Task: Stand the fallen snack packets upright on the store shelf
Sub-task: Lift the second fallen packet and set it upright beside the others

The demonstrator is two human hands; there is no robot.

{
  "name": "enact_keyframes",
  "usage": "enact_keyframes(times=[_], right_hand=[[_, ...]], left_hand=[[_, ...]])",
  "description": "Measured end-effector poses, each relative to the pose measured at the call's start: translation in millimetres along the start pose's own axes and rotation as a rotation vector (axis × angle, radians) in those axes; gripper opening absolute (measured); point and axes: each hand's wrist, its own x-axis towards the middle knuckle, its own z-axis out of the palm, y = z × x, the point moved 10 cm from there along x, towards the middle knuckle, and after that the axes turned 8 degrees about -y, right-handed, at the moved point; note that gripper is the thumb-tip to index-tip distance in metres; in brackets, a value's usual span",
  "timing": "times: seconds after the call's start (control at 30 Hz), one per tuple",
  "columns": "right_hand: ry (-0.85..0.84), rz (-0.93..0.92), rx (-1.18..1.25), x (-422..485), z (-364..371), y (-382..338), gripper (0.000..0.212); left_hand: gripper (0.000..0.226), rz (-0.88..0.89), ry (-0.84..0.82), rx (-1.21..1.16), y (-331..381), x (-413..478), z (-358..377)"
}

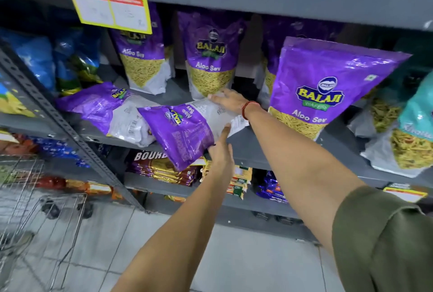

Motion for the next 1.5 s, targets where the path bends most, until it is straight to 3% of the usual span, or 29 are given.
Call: enact_keyframes(times=[0.07, 0.17, 0.3, 0.4, 0.53, 0.63, 0.7, 0.8, 0.87, 1.03, 1.17, 1.27, 1.4, 1.5], right_hand=[[0.003, 0.017, -0.015, 1.6, 2.7, 0.5, 0.074], [-0.002, 0.022, -0.068, -0.8, 2.1, 2.0, 0.065], [0.05, 0.086, -0.209, -9.0, -6.1, 2.3, 0.083], [0.063, 0.092, -0.278, -20.7, -17.4, -5.0, 0.079], [0.089, 0.136, -0.097, -30.2, -29.1, 12.0, 0.056], [0.08, 0.124, 0.367, -39.0, -14.6, 25.2, 0.046], [0.073, 0.043, 0.556, -41.3, -5.3, 21.4, 0.039], [0.09, -0.068, 0.601, -37.6, -0.8, 15.4, 0.037], [0.024, -0.124, 0.718, -35.1, 5.9, 11.0, 0.061], [-0.068, -0.287, 0.697, -36.2, 8.1, -11.9, 0.029], [0.065, -0.299, 0.703, -34.7, -10.3, -10.1, 0.025], [0.151, -0.319, 0.72, -38.3, -28.0, -18.8, 0.02], [0.234, -0.331, 0.754, -39.2, -42.5, -24.2, 0.02], [0.272, -0.344, 0.838, -35.8, -47.2, -20.5, 0.018]], left_hand=[[0.075, 0.0, 0.0, 0.034, 3.6, -2.8, -0.8], [0.06, 0.019, -0.029, 0.062, 12.9, -8.2, 1.2], [0.06, -0.011, -0.044, 0.057, 17.4, -20.8, -2.2], [0.056, 0.014, -0.094, 0.096, 25.6, -27.4, 0.6], [0.052, 0.136, -0.194, 0.193, 60.3, -27.3, 2.6], [0.028, 0.165, -0.205, 0.309, 86.7, -25.6, -2.3], [0.023, 0.158, -0.249, 0.398, 98.1, -25.0, -2.2], [0.032, 0.206, -0.352, 0.514, 117.6, -20.9, -4.0], [0.04, 0.248, -0.439, 0.614, 131.6, -21.5, 1.6], [0.044, 0.316, -0.541, 0.906, 169.2, -17.5, 27.3], [0.029, 0.399, -0.569, 1.025, 201.5, -10.8, 47.5], [0.003, 0.483, -0.463, 1.029, 244.8, -1.9, 57.3], [0.029, 0.473, -0.427, 1.103, 274.1, 7.6, 75.2], [0.021, 0.483, -0.472, 1.057, 272.2, 9.1, 87.9]])
